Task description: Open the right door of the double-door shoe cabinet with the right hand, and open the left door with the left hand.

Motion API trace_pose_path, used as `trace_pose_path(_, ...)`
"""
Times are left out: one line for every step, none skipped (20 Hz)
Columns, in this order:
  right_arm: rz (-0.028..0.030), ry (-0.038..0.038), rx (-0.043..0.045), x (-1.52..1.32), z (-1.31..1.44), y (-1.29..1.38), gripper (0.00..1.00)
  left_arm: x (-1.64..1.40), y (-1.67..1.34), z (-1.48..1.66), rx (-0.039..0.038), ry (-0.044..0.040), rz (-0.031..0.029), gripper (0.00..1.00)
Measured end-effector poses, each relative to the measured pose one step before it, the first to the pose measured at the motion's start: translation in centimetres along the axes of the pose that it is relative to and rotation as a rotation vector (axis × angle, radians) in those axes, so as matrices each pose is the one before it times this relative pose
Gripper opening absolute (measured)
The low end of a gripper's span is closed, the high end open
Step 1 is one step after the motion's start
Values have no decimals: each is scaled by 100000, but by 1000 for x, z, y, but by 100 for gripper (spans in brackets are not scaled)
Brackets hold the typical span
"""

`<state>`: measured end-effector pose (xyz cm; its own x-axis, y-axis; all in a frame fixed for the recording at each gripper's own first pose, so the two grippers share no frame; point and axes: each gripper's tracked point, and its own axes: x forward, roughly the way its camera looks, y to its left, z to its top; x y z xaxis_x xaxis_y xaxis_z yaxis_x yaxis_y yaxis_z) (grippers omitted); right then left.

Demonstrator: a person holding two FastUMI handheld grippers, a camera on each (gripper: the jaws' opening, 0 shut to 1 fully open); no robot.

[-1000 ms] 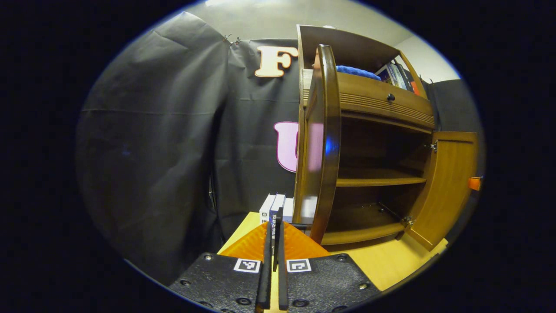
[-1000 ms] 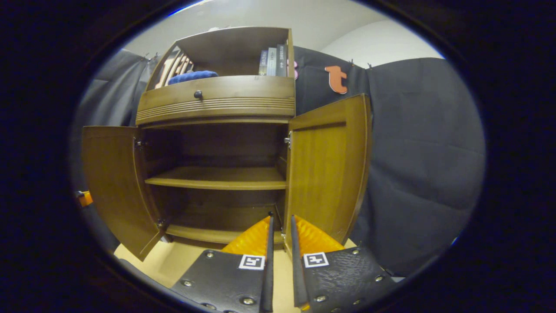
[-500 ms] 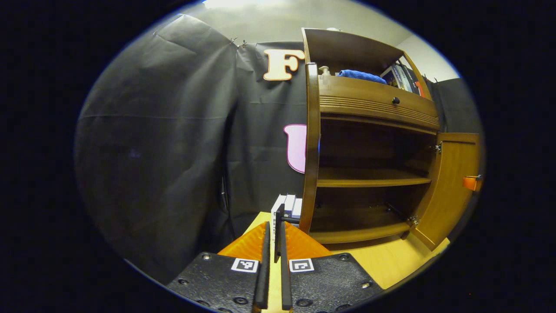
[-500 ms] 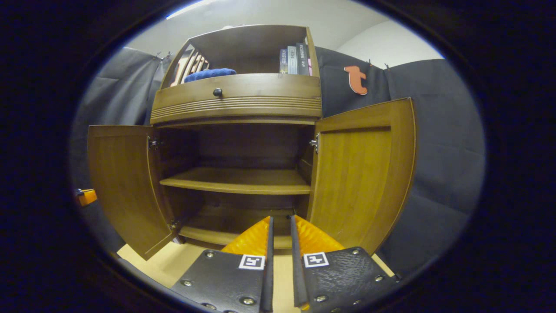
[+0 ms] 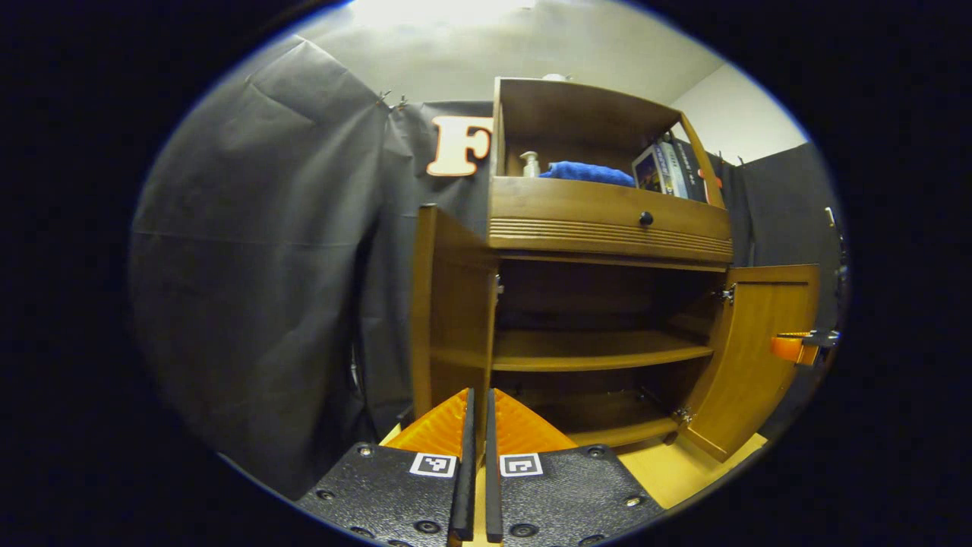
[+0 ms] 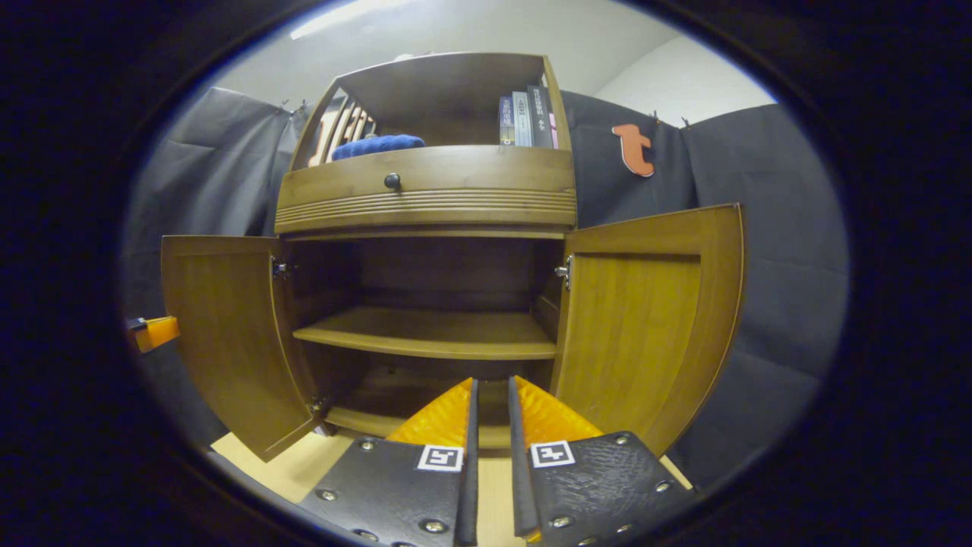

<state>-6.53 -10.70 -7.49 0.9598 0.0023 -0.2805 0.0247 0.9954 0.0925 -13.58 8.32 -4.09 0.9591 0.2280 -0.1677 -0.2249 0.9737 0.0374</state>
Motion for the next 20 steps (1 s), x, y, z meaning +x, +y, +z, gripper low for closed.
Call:
trace_pose_path(342,-1015,-53,-96,337,300,18,736,-1029,-10,-292,274,-2255,7)
trace_pose_path(347,-1174,34,-110,543,328,18,581,-1093,66,-715,57,-2894,0)
trace_pose_path(536,-1370,182,5,781,417,18,584,-1149,14,-910,110,-2848,0)
trace_pose_path(299,-1497,280,-10,738,384,18,738,-1212,9,-1016,335,-3246,7)
trace_pose_path(294,-1629,482,-628,811,-162,18,646,-919,-9,-579,278,-2304,7)
trace_pose_path(619,-1731,783,-108,779,604,18,571,-950,65,-352,261,-2527,7)
trace_pose_path(490,-1532,1051,-66,642,622,18,710,-882,-13,-37,204,-2265,0)
trace_pose_path(681,-1508,1143,-81,713,630,18,529,-884,52,304,186,-2095,0)
trace_pose_path(386,-1230,908,-10,421,329,18,606,-796,295,285,-93,-1635,7)
trace_pose_path(589,-1194,772,97,503,463,18,620,-757,354,-62,-581,-1456,7)
trace_pose_path(511,-658,303,2,237,476,18,615,-764,387,-811,-311,-1501,7)
trace_pose_path(147,-363,-336,108,454,290,18,504,-759,299,-1125,-495,-1386,0)
trace_pose_path(-281,-177,-392,159,281,101,18,601,-709,349,-1312,-459,-1093,0)
trace_pose_path(-394,-612,142,87,515,15,18,573,-591,386,-405,-677,-828,0)
trace_pose_path(-410,-731,505,397,535,194,18,599,-507,360,16,-494,-587,0)
trace_pose_path(-631,-599,484,195,394,-166,18,591,-470,379,147,-257,-720,7)
trace_pose_path(-681,-706,569,97,307,-222,18,555,-469,335,36,117,-607,7)
trace_pose_path(-665,-567,598,269,429,-252,18,454,-444,377,-106,237,-653,7)
trace_pose_path(-471,-495,400,71,248,-126,18,357,-399,217,-430,-317,-648,7)
trace_pose_path(-593,-368,127,160,288,-248,18,408,-624,598,-686,-824,-900,0)
